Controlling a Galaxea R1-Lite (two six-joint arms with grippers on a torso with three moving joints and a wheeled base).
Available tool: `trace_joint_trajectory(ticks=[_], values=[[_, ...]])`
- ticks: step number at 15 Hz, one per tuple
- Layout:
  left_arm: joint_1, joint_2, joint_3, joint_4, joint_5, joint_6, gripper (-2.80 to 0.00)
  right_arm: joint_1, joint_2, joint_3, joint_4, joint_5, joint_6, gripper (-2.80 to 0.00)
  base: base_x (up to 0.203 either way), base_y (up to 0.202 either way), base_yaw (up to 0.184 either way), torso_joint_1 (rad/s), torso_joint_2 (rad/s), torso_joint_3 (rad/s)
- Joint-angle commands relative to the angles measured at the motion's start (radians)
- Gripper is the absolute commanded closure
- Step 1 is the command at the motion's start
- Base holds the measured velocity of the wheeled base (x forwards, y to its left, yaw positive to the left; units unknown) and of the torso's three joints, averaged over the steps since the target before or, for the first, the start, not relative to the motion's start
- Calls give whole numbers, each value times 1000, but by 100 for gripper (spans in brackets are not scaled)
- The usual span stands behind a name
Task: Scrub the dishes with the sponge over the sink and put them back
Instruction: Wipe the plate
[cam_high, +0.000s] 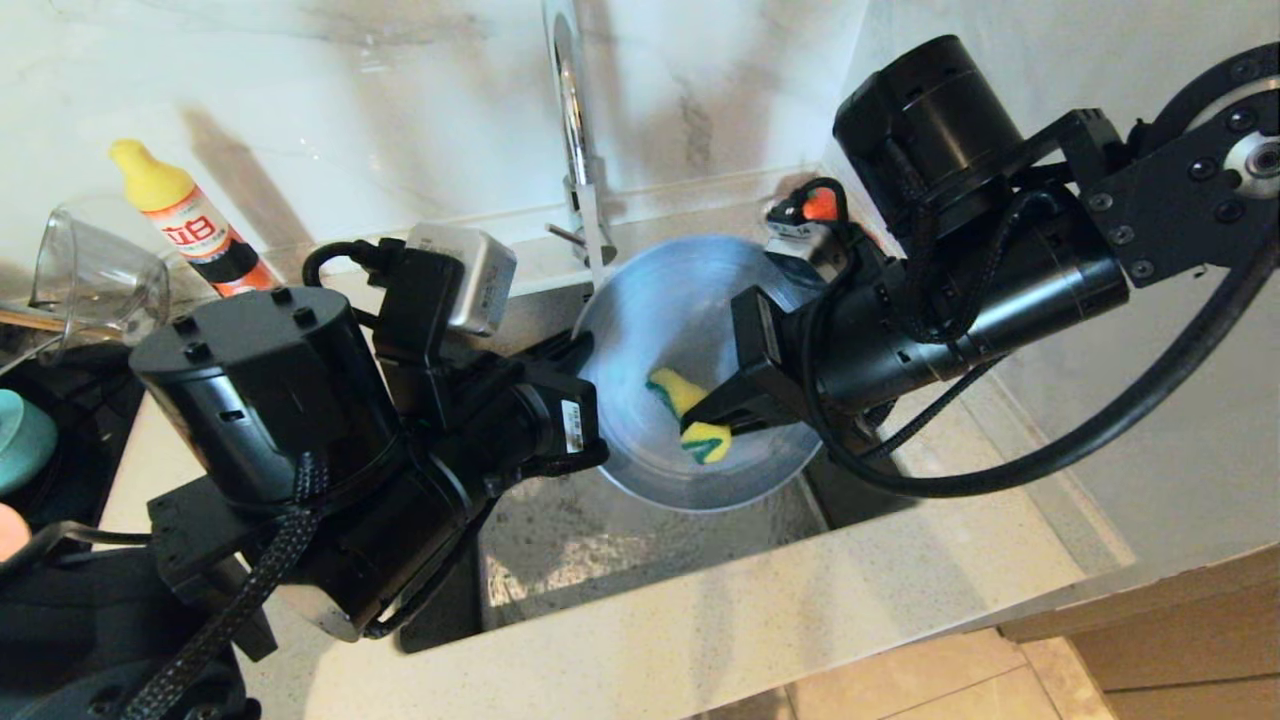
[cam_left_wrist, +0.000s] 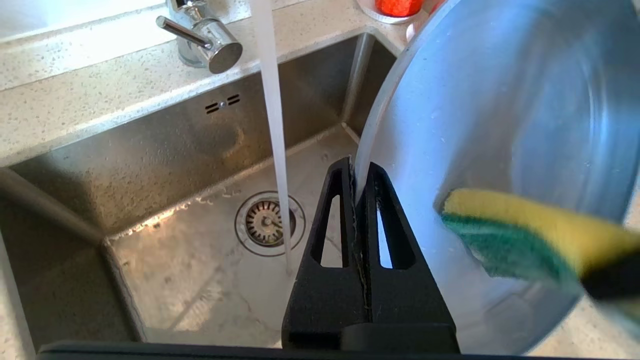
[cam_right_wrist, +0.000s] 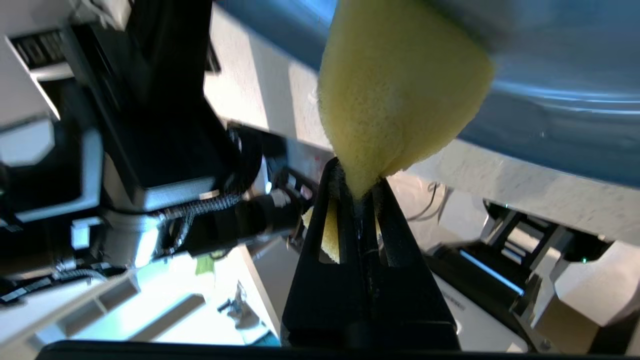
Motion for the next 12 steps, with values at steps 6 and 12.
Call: trace_joint_trajectory(ticks=[6,12], values=[[0,-10,18,-27,1,0,0,-79,-12,-8,-8,1,6,0,0,0,0,0,0,0],[10,-8,1,-30,1,-13,0,-100,-51,-3,4,-33,3,0,0,0,0,0,0,0]])
